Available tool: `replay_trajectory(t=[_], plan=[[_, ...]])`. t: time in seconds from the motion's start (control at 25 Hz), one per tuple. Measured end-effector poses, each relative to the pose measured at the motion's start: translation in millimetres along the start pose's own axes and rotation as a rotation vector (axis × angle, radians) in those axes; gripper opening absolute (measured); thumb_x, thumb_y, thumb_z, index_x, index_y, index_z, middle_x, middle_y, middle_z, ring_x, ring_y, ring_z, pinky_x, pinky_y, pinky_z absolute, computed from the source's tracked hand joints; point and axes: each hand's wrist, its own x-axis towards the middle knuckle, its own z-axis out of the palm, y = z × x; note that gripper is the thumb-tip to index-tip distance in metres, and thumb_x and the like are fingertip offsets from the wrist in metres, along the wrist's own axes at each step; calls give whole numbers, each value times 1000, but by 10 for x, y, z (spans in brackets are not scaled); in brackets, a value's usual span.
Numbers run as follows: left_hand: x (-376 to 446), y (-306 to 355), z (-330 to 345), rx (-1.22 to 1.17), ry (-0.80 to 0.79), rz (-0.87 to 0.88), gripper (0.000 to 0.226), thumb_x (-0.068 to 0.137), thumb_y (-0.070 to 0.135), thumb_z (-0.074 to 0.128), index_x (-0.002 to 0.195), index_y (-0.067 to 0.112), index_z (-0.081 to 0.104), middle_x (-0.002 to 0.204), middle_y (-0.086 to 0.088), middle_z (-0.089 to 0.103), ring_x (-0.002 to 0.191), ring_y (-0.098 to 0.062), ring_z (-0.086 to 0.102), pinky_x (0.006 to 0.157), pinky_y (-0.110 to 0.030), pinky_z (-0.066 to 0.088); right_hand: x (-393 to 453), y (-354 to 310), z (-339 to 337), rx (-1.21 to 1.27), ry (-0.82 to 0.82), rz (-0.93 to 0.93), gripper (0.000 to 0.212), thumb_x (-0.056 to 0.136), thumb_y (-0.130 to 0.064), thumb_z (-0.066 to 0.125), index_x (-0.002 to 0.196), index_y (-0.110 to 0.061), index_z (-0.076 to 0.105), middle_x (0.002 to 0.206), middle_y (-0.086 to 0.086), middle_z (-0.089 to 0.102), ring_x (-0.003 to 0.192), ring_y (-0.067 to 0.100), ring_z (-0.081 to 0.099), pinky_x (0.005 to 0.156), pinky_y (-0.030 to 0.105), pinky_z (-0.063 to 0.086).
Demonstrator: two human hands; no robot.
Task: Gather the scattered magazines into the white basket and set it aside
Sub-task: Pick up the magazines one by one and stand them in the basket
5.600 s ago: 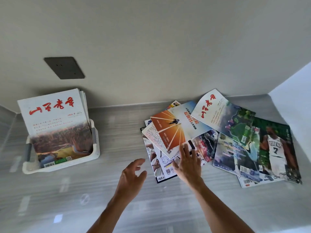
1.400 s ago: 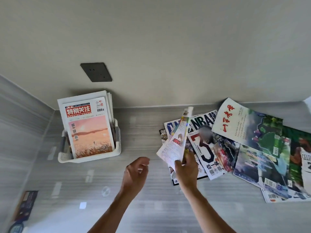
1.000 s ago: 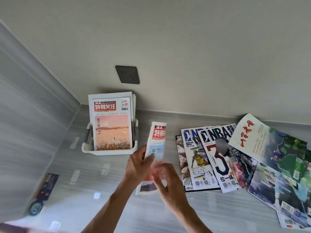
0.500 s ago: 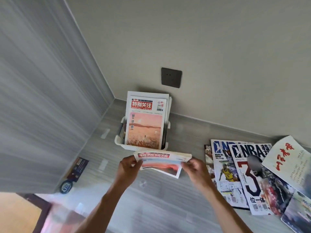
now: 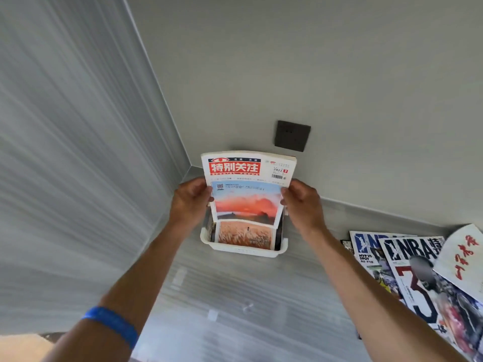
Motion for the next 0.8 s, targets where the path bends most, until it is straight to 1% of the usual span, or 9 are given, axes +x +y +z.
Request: replay_trajectory(t=[0.08,0.16,0.32,0.4,0.48,0.56,0.68,0.76,0.8], plan=[[173,-147,8,144,-62,-57,26,93,12,58,90,33,72,88,8,77,70,-16,73,70,-39,60,136,107,190,-91,6,84,23,95,-17,52,105,-25,70,108,-4,75,78,22,70,71,39,55],[263,-307,52,275,-112,-87,16,92,14,57,95,22,71,93,2,78,68,-14,73,72,-40,61,204,255,329,-131,13,167,24,94,-14,51,106,-21,71,113,0,74,79,23,71,70,35,55],[362,-542,94,341,-143,-186,17,91,15,59,95,25,72,94,0,78,64,-13,73,72,-41,62,276,436,484,-198,5,221,27,93,-14,50,104,-23,74,113,2,74,75,23,72,57,26,49],[434,-602,127,311,-178,-236,16,91,16,59,96,25,71,97,-1,77,67,-17,74,74,-43,62,330,501,518,-243,12,227,28,93,-14,48,105,-21,72,116,3,73,81,25,72,59,25,47],[478,-604,166,360,-187,-311,15,92,22,57,101,23,68,105,-3,75,78,-21,74,78,-42,61,379,538,540,-240,-18,254,31,92,-11,46,113,-21,67,125,2,69,90,25,70,59,26,49],[405,-602,217,576,-152,-348,26,88,26,56,113,24,61,114,-4,70,96,-29,68,82,-38,55,357,547,538,-170,-41,307,40,88,-7,50,122,-25,60,128,-1,66,97,19,64,58,20,46],[-35,-543,402,699,-130,-95,38,84,19,57,122,23,55,121,-7,66,107,-32,63,84,-44,53,55,762,340,-125,-36,394,49,83,-6,50,127,-24,57,131,3,63,117,24,60,87,28,48],[-410,-473,722,680,-250,189,41,86,15,59,126,22,56,122,-4,67,106,-29,64,81,-45,57,-236,1041,48,-222,-65,504,57,83,-1,45,137,-18,50,143,8,54,131,26,50,106,32,39],[-568,-412,931,641,-329,271,41,86,15,60,127,22,55,122,-3,68,106,-27,64,83,-43,57,-385,1193,-131,-295,-81,559,58,84,-1,44,140,-16,48,146,10,50,133,26,48,107,31,37]])
